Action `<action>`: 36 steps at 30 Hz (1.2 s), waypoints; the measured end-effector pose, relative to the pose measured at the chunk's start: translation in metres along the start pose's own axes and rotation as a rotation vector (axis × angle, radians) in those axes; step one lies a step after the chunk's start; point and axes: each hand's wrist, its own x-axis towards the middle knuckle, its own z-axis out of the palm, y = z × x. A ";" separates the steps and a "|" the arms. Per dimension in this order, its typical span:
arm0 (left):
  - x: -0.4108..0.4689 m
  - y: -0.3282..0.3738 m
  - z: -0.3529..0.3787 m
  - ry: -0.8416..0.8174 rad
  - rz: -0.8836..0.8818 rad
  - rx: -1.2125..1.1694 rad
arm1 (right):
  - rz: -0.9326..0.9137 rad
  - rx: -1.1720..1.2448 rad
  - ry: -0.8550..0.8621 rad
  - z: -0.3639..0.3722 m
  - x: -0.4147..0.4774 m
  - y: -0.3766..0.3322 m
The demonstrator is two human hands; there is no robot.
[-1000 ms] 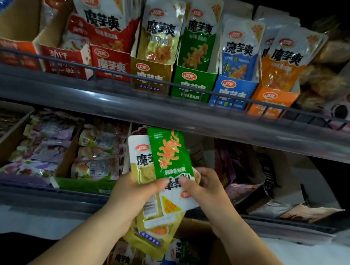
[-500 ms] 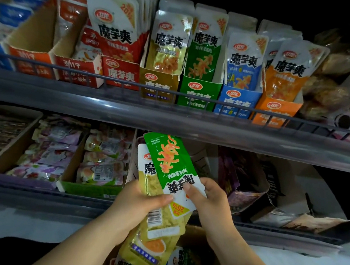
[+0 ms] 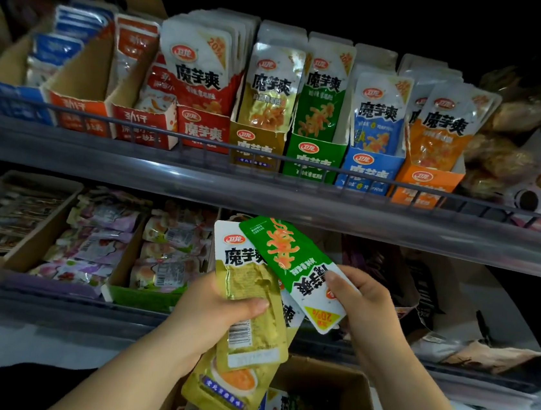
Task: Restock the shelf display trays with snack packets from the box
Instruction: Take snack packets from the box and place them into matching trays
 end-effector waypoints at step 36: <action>0.041 0.072 -0.046 0.088 0.242 0.095 | -0.566 -0.558 0.374 0.003 0.067 -0.229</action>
